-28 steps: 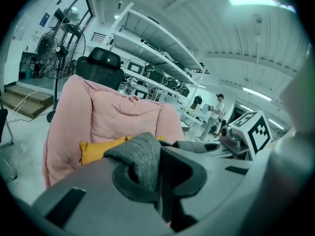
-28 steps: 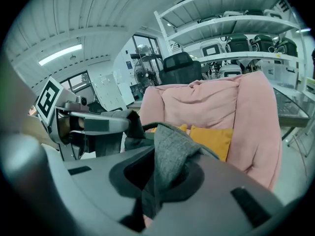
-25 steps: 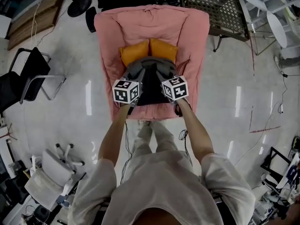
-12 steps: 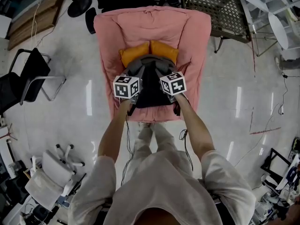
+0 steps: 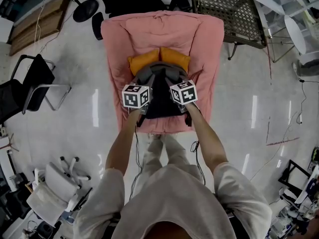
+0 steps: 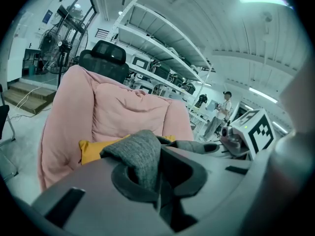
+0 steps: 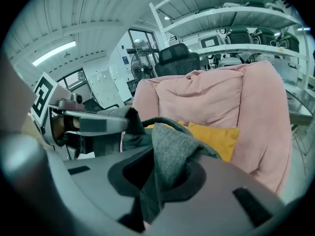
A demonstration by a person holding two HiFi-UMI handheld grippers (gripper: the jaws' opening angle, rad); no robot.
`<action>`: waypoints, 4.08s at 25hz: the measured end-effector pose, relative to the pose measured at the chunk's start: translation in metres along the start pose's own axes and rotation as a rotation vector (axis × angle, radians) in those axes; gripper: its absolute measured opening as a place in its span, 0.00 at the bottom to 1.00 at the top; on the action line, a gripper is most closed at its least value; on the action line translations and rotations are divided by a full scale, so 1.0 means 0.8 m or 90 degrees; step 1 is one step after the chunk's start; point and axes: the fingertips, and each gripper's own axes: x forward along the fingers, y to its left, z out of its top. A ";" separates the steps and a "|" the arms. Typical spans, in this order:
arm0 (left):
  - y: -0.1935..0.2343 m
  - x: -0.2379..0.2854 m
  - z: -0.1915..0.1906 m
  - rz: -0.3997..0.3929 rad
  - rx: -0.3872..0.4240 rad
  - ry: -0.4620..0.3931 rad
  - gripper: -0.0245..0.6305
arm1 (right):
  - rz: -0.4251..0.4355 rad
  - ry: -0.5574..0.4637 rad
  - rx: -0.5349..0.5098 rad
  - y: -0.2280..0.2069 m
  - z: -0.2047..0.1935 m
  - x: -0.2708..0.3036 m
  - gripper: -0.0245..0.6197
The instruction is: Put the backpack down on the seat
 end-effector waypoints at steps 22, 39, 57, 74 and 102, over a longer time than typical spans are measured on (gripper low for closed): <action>0.004 -0.028 -0.054 0.020 0.016 0.051 0.47 | -0.013 -0.019 -0.018 0.008 -0.014 -0.020 0.63; 0.014 -0.082 -0.114 0.077 0.017 0.086 0.49 | -0.020 -0.054 -0.038 0.030 -0.016 -0.075 0.59; -0.057 -0.157 -0.057 0.075 0.083 -0.026 0.42 | -0.091 -0.127 -0.060 0.046 -0.019 -0.179 0.33; -0.121 -0.219 0.005 0.047 0.119 -0.100 0.13 | -0.139 -0.206 -0.042 0.067 0.006 -0.283 0.06; -0.146 -0.266 0.058 0.051 0.163 -0.164 0.07 | -0.178 -0.273 -0.094 0.070 0.037 -0.373 0.04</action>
